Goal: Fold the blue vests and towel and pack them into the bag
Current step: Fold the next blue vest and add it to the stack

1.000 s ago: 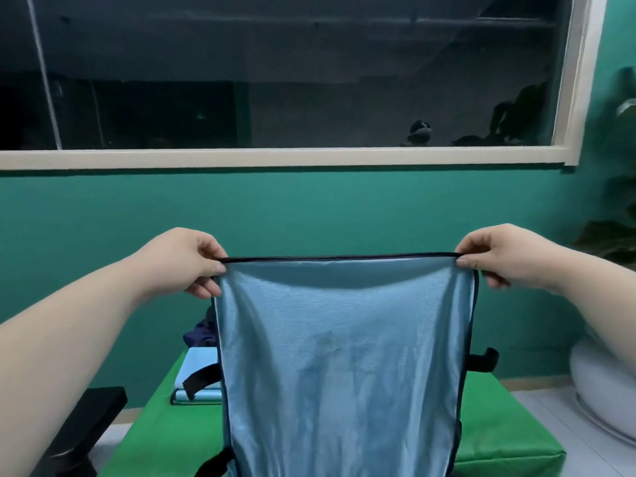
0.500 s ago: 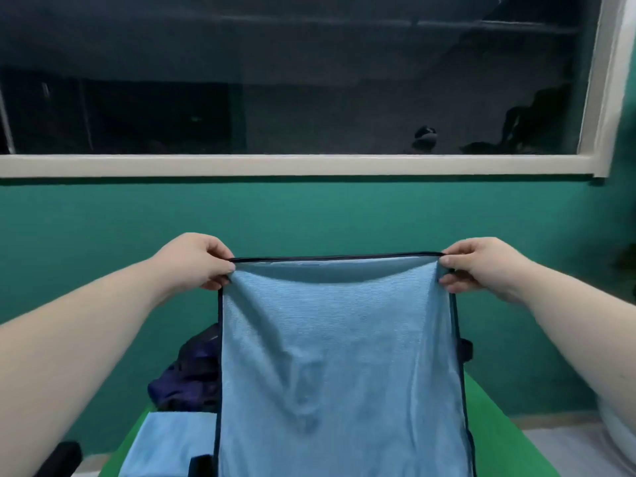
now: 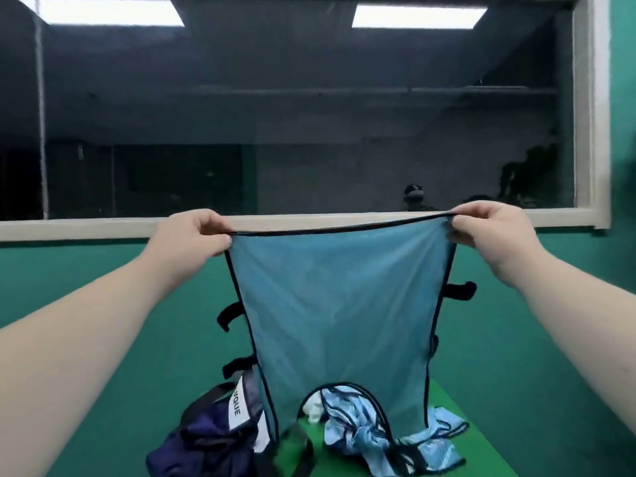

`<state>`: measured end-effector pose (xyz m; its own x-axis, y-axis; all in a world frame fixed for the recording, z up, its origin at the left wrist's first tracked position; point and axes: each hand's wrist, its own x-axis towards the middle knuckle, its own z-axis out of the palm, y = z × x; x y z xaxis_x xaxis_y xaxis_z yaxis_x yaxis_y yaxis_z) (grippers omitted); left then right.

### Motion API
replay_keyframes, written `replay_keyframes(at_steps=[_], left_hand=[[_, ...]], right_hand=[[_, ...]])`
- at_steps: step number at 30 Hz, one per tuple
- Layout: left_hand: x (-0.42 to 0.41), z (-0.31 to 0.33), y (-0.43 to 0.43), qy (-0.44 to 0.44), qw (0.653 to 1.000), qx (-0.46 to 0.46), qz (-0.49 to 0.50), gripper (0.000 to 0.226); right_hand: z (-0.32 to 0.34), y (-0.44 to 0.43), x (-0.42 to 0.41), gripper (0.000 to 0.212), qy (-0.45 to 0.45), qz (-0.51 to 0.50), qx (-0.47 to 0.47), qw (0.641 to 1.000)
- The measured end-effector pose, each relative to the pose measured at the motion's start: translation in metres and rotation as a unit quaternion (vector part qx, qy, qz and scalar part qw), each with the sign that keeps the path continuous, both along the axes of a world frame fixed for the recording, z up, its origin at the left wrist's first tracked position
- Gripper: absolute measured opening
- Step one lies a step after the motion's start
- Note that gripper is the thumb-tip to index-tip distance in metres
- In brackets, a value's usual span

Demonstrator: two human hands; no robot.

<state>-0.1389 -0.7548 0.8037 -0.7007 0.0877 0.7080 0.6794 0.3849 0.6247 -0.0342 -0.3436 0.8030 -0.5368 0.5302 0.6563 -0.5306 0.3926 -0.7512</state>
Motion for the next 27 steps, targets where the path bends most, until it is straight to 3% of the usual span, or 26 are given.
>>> replay_keyframes(at_steps=[6, 12, 19, 24, 27], left_hand=[[0.053, -0.107, -0.020, -0.085, 0.987, -0.135, 0.008, 0.013], [0.108, -0.219, -0.040, -0.201, 0.949, -0.243, -0.005, 0.013], [0.160, -0.301, -0.053, -0.263, 0.927, -0.267, -0.020, 0.011], [0.182, -0.337, -0.071, -0.298, 0.907, -0.294, -0.053, 0.009], [0.194, -0.349, -0.077, -0.325, 0.900, -0.283, -0.070, 0.006]], right_hand=[[-0.105, 0.002, 0.074, 0.015, -0.164, 0.015, 0.045, 0.985], [-0.209, -0.007, 0.142, 0.009, -0.351, 0.014, 0.151, 0.924], [-0.297, -0.018, 0.195, 0.012, -0.450, 0.038, 0.163, 0.877], [-0.326, -0.028, 0.220, 0.007, -0.497, 0.068, 0.182, 0.846], [-0.333, -0.031, 0.227, 0.005, -0.501, 0.079, 0.167, 0.846]])
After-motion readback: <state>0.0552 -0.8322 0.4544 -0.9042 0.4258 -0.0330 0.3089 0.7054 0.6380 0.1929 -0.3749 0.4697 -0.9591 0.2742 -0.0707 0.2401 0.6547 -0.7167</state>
